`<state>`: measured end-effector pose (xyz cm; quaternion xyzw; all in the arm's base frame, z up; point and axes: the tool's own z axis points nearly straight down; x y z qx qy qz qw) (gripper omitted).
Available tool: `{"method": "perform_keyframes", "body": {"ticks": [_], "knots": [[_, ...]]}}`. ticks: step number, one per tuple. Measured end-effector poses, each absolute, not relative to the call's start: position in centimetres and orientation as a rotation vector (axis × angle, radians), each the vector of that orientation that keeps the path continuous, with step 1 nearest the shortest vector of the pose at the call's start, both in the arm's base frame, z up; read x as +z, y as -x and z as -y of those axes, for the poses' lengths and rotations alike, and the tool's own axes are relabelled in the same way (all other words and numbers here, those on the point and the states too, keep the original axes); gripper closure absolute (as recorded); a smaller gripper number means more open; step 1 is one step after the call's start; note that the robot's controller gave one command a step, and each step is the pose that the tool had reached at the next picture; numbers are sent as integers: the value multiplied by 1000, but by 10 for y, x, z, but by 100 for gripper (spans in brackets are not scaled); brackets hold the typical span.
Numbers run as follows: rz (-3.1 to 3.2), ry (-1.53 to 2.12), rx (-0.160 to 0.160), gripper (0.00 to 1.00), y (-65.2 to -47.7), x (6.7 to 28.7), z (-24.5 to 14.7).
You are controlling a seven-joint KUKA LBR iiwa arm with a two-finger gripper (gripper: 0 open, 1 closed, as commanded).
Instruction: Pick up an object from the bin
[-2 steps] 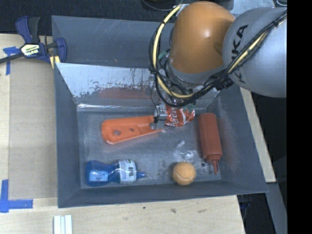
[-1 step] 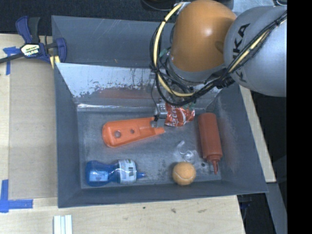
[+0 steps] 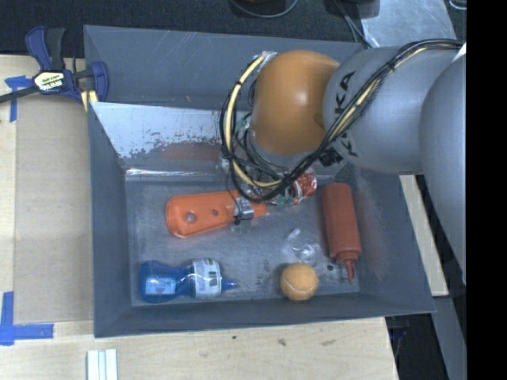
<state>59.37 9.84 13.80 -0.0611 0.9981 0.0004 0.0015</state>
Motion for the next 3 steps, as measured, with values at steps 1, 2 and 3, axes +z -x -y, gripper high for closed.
{"method": "perform_keyframes", "body": {"ticks": [1,2,3], "knots": [[-3136,-40,2,100,-594,102,-103],[-3136,-40,2,100,-594,102,-103],[-3135,-2,1,100,-598,208,-99]]}}
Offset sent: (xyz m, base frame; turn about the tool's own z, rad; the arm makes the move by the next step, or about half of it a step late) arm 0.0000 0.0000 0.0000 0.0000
